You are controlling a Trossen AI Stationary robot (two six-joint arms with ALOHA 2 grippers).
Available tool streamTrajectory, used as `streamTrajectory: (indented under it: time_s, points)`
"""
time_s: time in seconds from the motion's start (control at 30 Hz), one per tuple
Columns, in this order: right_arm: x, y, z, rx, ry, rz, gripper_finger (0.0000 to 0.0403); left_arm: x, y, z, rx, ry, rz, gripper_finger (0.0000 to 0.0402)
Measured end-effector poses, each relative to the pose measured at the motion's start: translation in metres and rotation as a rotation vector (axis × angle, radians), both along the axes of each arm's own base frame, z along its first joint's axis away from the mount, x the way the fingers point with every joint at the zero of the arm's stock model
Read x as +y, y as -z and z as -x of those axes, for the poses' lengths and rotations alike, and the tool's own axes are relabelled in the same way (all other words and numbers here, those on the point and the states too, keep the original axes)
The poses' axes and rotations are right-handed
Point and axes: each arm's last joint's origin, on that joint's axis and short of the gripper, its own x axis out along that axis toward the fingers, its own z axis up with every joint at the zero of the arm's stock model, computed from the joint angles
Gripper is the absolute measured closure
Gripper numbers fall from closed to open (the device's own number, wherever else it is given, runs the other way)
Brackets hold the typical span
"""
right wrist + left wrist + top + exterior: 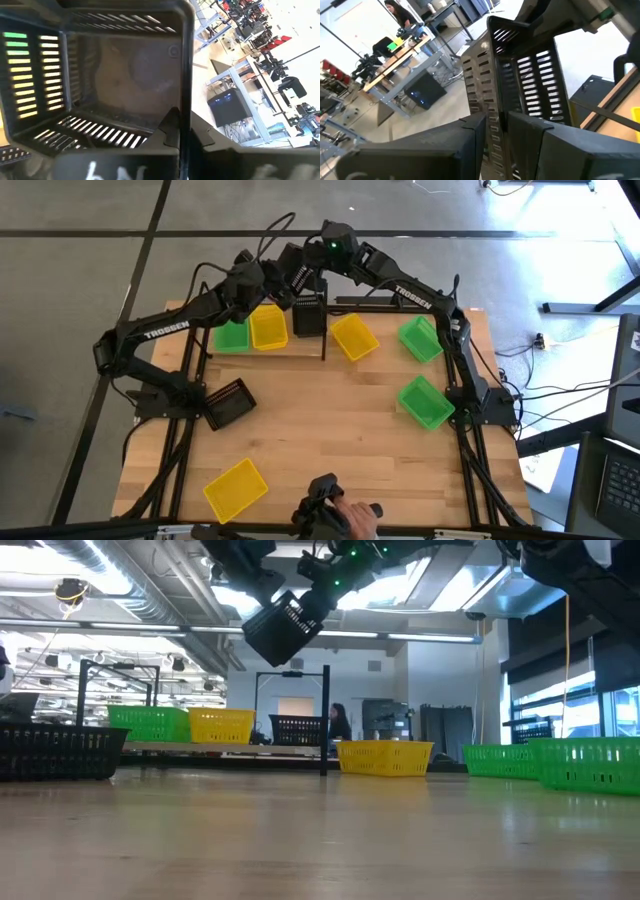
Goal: Stack baskets on shelf by color
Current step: Stack the bottom black basket on the black basket on the shelf
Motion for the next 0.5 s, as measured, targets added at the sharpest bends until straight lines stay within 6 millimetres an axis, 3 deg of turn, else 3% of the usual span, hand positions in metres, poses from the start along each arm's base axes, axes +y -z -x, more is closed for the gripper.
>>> streamTrajectory:
  time_s: [0.27,0.5]
  points:
    - [0.0083,0.0002,-0.0045,0.003,-0.014,0.002,0.0403,0.0052,0.0069,-0.0039,0.025,-0.009,0.014,0.0334]
    - [0.0094,0.0013,-0.0046,0.014,-0.02,-0.006,0.0403,0.0057,0.0068,-0.003,0.021,-0.037,0.011,0.0395]
